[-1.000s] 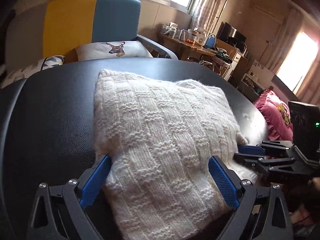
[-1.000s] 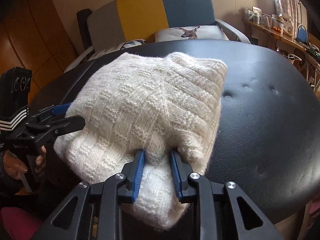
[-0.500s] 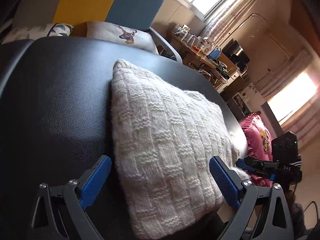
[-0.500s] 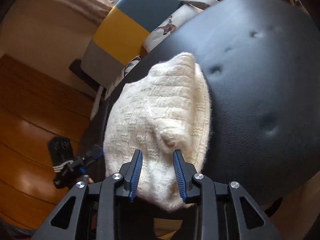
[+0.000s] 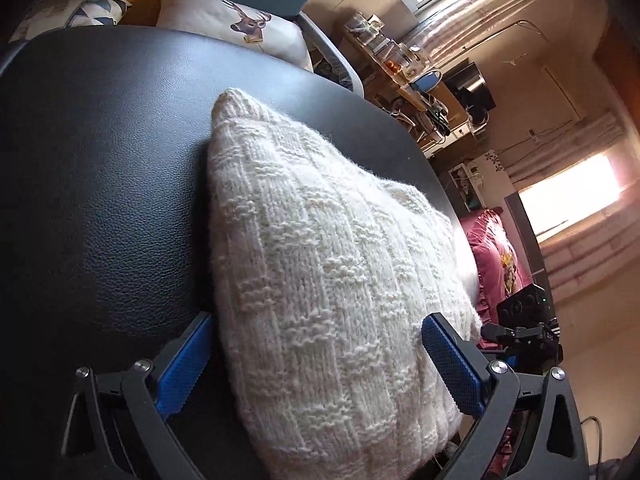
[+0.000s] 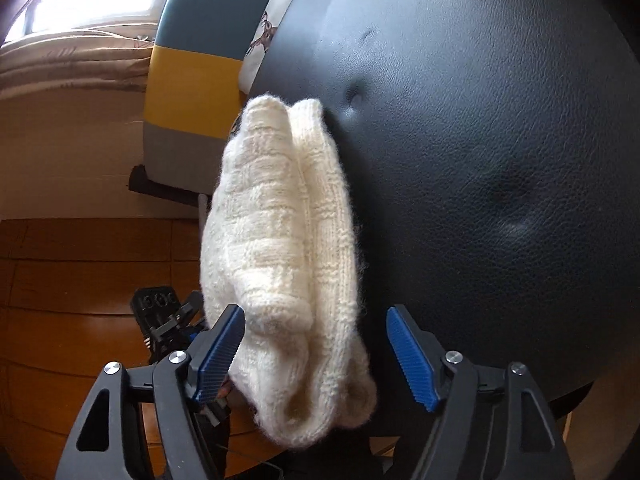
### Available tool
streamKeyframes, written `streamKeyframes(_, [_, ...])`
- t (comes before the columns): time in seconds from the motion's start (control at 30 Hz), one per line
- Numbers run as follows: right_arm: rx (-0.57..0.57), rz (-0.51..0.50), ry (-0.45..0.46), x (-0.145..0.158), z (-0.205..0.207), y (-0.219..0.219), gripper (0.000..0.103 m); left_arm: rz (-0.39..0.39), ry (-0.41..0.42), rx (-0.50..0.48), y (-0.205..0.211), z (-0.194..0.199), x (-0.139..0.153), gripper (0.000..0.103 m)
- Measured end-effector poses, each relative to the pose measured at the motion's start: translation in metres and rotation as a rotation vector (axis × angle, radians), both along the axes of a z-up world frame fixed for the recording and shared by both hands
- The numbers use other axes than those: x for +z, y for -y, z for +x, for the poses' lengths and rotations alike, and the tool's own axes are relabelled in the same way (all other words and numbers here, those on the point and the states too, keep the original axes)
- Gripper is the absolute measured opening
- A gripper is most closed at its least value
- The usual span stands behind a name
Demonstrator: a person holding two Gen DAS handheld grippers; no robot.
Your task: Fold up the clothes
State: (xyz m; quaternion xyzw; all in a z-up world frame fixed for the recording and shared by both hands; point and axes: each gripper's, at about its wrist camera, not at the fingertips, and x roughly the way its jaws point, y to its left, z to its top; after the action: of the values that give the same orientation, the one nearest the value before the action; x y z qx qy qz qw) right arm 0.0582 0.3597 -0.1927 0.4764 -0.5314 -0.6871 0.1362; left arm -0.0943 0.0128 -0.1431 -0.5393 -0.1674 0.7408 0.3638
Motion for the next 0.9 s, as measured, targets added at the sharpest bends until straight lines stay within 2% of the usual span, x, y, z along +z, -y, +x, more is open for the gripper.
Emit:
streamKeyframes(0.07, [0.037,-0.039,0.027,-0.009,-0.005,0.007,0.076,-0.002,0.011,-0.008,-0.005,-0.004,-0.002,0.102])
streamKeyframes(0.2, [0.002,-0.048,0.013,-0.01,-0.028,0.016,0.076,-0.018,0.023,-0.032,-0.014,-0.01,-0.005,0.102])
streamKeyframes(0.33, [0.098,0.041,0.04,-0.004,-0.053,0.041,0.076,-0.032,0.042,-0.06,-0.018,-0.013,-0.007,0.102])
streamKeyframes(0.4, [0.106,0.067,0.022,-0.002,-0.053,0.046,0.077,-0.042,0.042,-0.068,-0.018,-0.013,-0.006,0.095])
streamKeyframes(0.47, [0.118,0.097,-0.013,0.001,-0.05,0.051,0.077,-0.054,0.032,-0.073,-0.018,-0.01,-0.005,0.077])
streamKeyframes(0.5, [0.133,0.133,-0.02,0.002,-0.049,0.054,0.071,-0.046,0.018,-0.069,-0.017,-0.008,-0.004,0.072])
streamKeyframes(0.53, [0.148,0.17,-0.025,0.004,-0.047,0.057,0.064,-0.038,0.003,-0.065,-0.016,-0.005,-0.003,0.062])
streamKeyframes(0.57, [0.137,0.187,-0.022,0.004,-0.045,0.058,0.052,-0.032,-0.012,-0.061,-0.015,-0.003,-0.002,0.056])
streamKeyframes(0.6, [0.123,0.186,-0.032,0.004,-0.043,0.06,0.044,-0.041,-0.036,-0.056,-0.016,0.0,0.001,0.054])
streamKeyframes(0.67, [0.101,0.23,-0.065,0.006,-0.037,0.068,0.04,-0.059,-0.083,-0.047,-0.019,0.007,0.005,0.05])
streamKeyframes(0.8, [0.094,0.341,-0.132,0.024,-0.026,0.081,0.034,-0.084,-0.183,-0.044,-0.023,0.027,0.016,0.047])
streamKeyframes(0.9, [0.086,0.334,-0.2,0.036,-0.023,0.077,0.033,-0.051,-0.228,-0.058,-0.027,0.035,0.028,0.046])
